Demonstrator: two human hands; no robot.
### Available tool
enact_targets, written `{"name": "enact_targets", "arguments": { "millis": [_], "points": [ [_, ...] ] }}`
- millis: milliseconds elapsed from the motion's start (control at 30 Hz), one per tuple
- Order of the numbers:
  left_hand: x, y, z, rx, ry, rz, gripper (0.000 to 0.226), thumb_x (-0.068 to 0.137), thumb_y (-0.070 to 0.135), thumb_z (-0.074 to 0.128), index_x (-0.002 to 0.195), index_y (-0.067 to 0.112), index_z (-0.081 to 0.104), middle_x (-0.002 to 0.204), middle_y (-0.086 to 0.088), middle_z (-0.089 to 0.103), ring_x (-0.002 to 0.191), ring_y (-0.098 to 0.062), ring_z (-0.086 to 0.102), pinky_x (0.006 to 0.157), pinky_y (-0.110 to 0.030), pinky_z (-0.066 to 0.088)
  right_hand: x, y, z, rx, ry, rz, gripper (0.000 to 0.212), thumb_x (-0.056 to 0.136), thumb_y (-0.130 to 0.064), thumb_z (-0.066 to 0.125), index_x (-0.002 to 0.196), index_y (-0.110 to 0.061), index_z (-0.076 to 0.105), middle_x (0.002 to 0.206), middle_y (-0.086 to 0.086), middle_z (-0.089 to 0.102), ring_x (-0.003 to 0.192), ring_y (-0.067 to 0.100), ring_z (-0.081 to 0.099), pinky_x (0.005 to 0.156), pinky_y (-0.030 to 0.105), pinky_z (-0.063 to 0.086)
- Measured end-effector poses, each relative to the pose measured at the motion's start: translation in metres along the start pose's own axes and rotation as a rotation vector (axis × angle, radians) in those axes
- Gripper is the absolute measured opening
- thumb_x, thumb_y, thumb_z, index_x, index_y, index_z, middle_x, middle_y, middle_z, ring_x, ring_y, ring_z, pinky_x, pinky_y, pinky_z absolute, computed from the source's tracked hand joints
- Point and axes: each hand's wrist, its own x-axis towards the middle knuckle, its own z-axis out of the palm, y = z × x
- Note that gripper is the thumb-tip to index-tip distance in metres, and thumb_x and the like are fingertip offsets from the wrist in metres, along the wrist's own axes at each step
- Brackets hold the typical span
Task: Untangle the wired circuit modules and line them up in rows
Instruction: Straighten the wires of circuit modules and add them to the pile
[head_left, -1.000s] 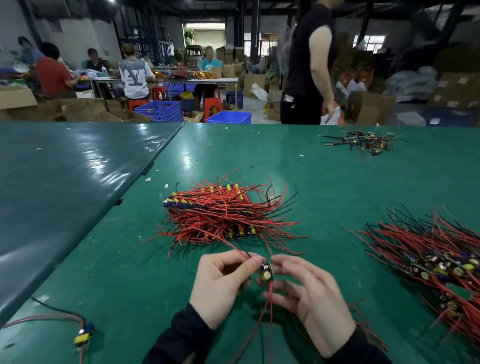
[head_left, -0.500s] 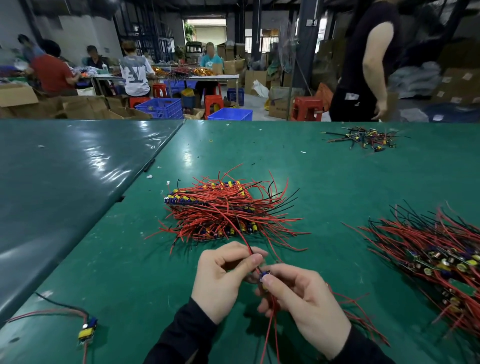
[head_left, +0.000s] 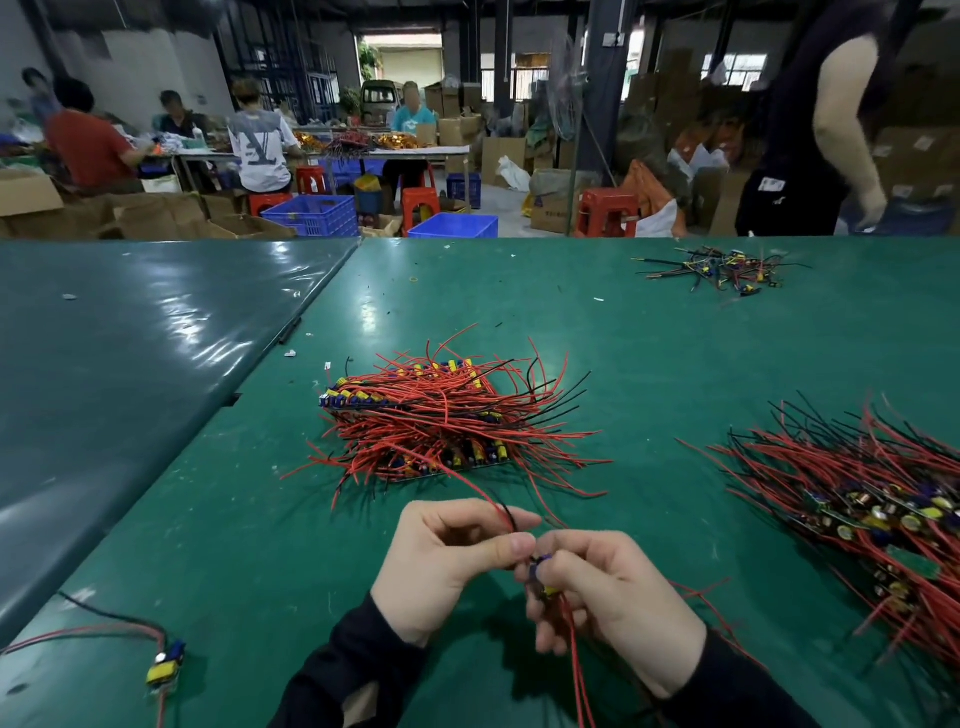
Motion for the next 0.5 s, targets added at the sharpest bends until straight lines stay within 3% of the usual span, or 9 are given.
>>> {"name": "enact_targets", "arguments": {
  "millis": [67,133,200,333,500],
  "points": [
    [-0.0007,0.0000,0.0022,-0.080,-0.032,-0.041,0.016,0.060,0.006,0.083,0.074,0.012,0.078,0.065,-0.005,0.069,0.056,-0.010,0.061,0.058,-0.018,0.049,-0.0009,-0.0011,0.0019,0.005,-0.008,-0.023,0.015,0.069,-0.018,0.053,0.060,-0.011,0.062,0.048,0.010,0.054,0.035,0.020,0.053,0.036,0.020,0.039],
    [-0.0018,0.0027,0.0028,-0.195,-0.112,-0.106,0.014,0.068,0.014,0.082,0.080,0.008,0.077,0.070,-0.006,0.071,0.061,-0.013,0.065,0.060,-0.021,0.052,-0.0010,0.0003,0.0038,0.011,-0.028,-0.079,0.027,0.079,-0.026,0.064,0.055,-0.014,0.062,0.046,0.008,0.052,0.035,0.019,0.052,0.037,0.021,0.039],
    [-0.0027,0.0043,0.0002,-0.240,-0.172,-0.175,0.031,0.064,0.028,0.082,0.084,0.005,0.076,0.069,-0.006,0.070,0.060,-0.016,0.065,0.062,-0.026,0.053,-0.0019,0.0018,0.0058,-0.007,-0.058,-0.123,0.032,0.083,-0.031,0.064,0.056,-0.015,0.062,0.046,0.006,0.052,0.037,0.017,0.054,0.038,0.021,0.039],
    [-0.0027,0.0050,-0.0024,-0.259,-0.158,-0.237,0.015,0.068,0.016,0.071,0.080,0.008,0.076,0.061,-0.005,0.063,0.051,-0.015,0.055,0.057,-0.024,0.050,-0.0044,0.0002,0.0060,-0.044,-0.130,-0.146,0.025,0.084,-0.028,0.057,0.065,-0.015,0.068,0.049,0.004,0.056,0.042,0.015,0.058,0.040,0.018,0.038],
    [-0.0032,0.0043,0.0007,-0.207,-0.138,-0.142,0.005,0.074,0.005,0.073,0.069,0.005,0.073,0.068,-0.008,0.067,0.049,-0.016,0.055,0.051,-0.022,0.048,-0.0040,-0.0013,0.0011,-0.118,-0.086,-0.121,0.025,0.083,-0.026,0.063,0.065,-0.010,0.070,0.044,0.006,0.055,0.037,0.015,0.056,0.039,0.019,0.034]
  ]
}}
